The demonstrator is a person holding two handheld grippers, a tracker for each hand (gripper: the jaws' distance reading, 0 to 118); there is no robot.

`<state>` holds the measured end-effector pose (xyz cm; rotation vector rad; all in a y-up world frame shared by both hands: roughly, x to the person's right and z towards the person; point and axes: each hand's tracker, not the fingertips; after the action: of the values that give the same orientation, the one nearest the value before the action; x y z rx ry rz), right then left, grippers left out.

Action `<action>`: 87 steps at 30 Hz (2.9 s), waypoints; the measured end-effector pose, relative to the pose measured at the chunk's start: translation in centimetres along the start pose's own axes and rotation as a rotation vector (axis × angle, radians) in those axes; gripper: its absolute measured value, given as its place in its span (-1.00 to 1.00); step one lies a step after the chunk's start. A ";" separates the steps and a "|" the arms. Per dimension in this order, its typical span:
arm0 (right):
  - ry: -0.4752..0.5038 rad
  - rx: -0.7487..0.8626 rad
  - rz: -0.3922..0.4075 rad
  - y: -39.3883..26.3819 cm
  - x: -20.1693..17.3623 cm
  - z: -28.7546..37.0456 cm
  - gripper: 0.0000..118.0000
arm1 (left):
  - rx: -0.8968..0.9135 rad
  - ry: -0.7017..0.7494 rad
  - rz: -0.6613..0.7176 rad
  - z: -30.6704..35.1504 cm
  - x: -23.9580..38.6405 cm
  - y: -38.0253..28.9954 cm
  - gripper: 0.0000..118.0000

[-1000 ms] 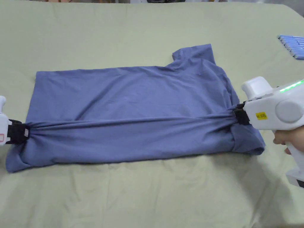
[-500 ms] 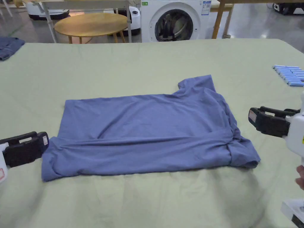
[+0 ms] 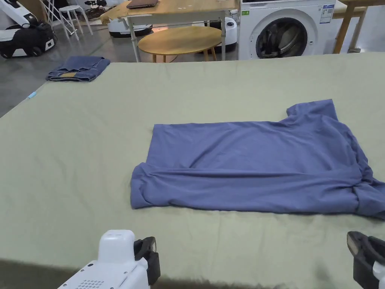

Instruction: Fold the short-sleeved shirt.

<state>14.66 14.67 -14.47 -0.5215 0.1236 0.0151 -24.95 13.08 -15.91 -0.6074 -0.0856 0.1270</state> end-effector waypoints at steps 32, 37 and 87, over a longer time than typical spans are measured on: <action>-0.188 -0.102 -0.016 3.9 9.1 -5.5 0.01 | -0.110 -0.006 0.002 -13.3 -6.0 8.5 -0.94; -0.147 -0.162 -0.133 4.9 12.3 -10.2 0.90 | -0.108 -0.019 0.003 -12.0 -4.6 7.9 -0.94; -0.158 0.064 0.027 1.8 6.5 5.1 1.00 | 0.042 0.030 0.055 3.1 -7.4 5.4 0.58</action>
<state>21.60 18.61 -11.78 -0.4530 -0.0235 0.0787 -33.09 18.13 -16.82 -0.5700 -0.0374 0.1727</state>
